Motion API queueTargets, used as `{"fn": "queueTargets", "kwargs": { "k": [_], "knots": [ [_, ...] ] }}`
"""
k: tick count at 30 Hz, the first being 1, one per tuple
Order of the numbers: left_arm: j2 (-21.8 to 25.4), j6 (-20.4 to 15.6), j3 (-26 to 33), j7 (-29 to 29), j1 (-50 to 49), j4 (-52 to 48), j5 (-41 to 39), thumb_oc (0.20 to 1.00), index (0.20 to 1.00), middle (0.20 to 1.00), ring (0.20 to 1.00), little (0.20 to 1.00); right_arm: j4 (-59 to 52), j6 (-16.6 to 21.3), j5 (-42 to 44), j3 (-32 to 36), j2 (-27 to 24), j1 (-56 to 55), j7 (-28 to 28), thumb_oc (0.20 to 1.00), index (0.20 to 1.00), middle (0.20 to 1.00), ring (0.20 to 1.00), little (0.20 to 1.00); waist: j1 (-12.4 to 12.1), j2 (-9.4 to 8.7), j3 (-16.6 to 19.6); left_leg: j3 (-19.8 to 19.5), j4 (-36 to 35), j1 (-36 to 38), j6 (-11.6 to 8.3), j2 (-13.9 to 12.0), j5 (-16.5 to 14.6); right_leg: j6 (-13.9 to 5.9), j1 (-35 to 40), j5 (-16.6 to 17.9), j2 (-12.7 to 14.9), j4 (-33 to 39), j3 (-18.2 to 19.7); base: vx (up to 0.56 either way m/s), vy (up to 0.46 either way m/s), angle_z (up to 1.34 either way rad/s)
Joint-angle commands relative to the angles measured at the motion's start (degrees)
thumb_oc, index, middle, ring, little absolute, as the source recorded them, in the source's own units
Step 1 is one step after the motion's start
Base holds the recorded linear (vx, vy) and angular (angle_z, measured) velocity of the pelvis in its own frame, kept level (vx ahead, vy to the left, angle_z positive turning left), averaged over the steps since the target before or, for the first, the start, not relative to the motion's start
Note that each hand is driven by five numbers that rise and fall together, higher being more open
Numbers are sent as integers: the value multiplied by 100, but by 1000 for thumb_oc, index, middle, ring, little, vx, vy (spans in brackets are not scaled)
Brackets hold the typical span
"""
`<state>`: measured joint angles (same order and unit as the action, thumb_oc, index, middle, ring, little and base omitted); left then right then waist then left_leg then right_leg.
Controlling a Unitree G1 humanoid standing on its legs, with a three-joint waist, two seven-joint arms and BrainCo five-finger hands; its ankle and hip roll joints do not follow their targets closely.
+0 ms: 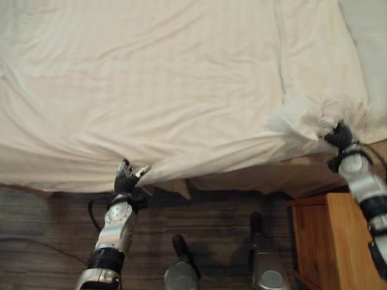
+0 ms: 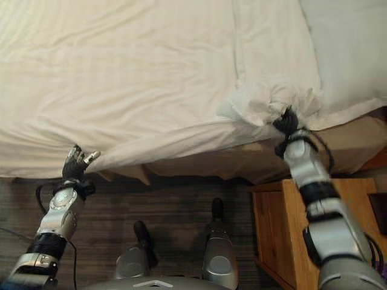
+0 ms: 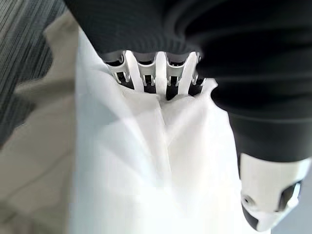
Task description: Making the bed.
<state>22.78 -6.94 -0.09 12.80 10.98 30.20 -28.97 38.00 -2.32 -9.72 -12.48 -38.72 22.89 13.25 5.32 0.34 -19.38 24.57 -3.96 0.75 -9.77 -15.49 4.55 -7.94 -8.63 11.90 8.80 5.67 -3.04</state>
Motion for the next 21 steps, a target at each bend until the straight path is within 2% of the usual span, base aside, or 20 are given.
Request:
{"fn": "queueTargets", "kwargs": {
  "k": [1,3,5,6,7,10,11,12,13,15,17,21],
  "knots": [
    [-355,-209,-606,-442,394,-81,34,1000,1000,1000,1000,1000,421,-178,-320,427,-122,-550,173,200,200,200,200,200,499,87,164,-311,-55,-665,-455,-696,820,-335,411,-1184,184,-69,-93,3,-121,2],
    [-433,-221,-615,-425,402,-95,-4,1000,1000,1000,1000,1000,635,-184,-246,567,84,-909,236,200,200,200,200,200,548,98,148,-375,-39,-650,-472,-730,838,-310,455,-1249,137,-67,-89,-8,-70,2],
    [-503,-224,-669,-422,370,-138,-84,1000,1000,1000,1000,1000,957,-185,-46,738,355,-1311,323,200,200,200,200,200,522,30,77,-695,45,-626,-481,-623,744,-253,524,-1324,124,-99,-73,-44,-91,-3],
    [-557,-200,-720,-445,360,-148,-88,1000,1000,1000,1000,1000,1214,-219,-61,763,494,-1449,381,576,576,576,576,576,527,-12,54,-855,220,-584,-441,-537,553,-202,537,-1323,128,-127,-94,-103,-130,5],
    [-616,-184,-808,-460,348,-142,-88,1000,1000,1000,1000,1000,1462,-248,5,795,653,-1535,391,1000,1000,1000,1000,1000,557,-45,48,-951,452,-555,-402,-465,329,-169,533,-1292,151,-148,-142,-134,-127,13],
    [-701,-112,-1041,-519,432,-128,-128,1000,1000,1000,1000,1000,2442,-339,374,958,847,-1414,487,1000,1000,1000,1000,1000,615,-122,59,-1193,1006,-465,-319,-220,-215,-116,500,-1161,269,-180,-218,-85,-52,17],
    [-700,-112,-1040,-519,433,-128,-128,1000,1000,1000,1000,1000,2445,-337,375,957,847,-1411,488,1000,1000,1000,1000,1000,617,-123,55,-1197,1014,-466,-319,-221,-220,-116,503,-1162,269,-179,-221,-48,-17,11],
    [-763,-90,-1138,-569,399,-182,-242,1000,1000,1000,1000,1000,2842,-425,438,1035,891,-1392,589,1000,1000,1000,1000,1000,644,-150,90,-1264,1167,-353,-269,-130,-470,-109,515,-1102,326,-199,-289,-27,-4,15],
    [-781,-80,-1155,-592,370,-185,-309,1000,1000,1000,1000,1000,3136,-493,426,1084,905,-1404,613,1000,1000,1000,1000,1000,674,-141,125,-1241,1186,-261,-253,-132,-566,-122,538,-1084,344,-204,-345,7,36,22],
    [-768,-62,-1185,-658,236,-308,-451,1000,1000,1000,1000,1000,3578,-630,419,1290,812,-1490,678,1000,1000,1000,1000,1000,726,-59,269,-1152,970,-29,-246,-139,-581,-159,559,-1053,332,-212,-445,62,77,17],
    [-781,-57,-1250,-639,171,-419,-391,1000,1000,1000,1000,1000,3843,-738,334,1453,701,-1534,800,1000,1000,1000,1000,1000,741,-66,388,-1062,749,64,-259,-160,-497,-201,592,-1022,358,-226,-524,40,94,10],
    [-630,-34,-1051,-720,-284,-908,-488,1000,1000,1000,1000,1000,3343,-738,140,1867,166,-1722,958,1000,1000,1000,1000,1000,712,-203,582,-958,377,228,-244,-108,-448,-305,560,-933,414,-262,-542,12,114,0]
  ]
}}
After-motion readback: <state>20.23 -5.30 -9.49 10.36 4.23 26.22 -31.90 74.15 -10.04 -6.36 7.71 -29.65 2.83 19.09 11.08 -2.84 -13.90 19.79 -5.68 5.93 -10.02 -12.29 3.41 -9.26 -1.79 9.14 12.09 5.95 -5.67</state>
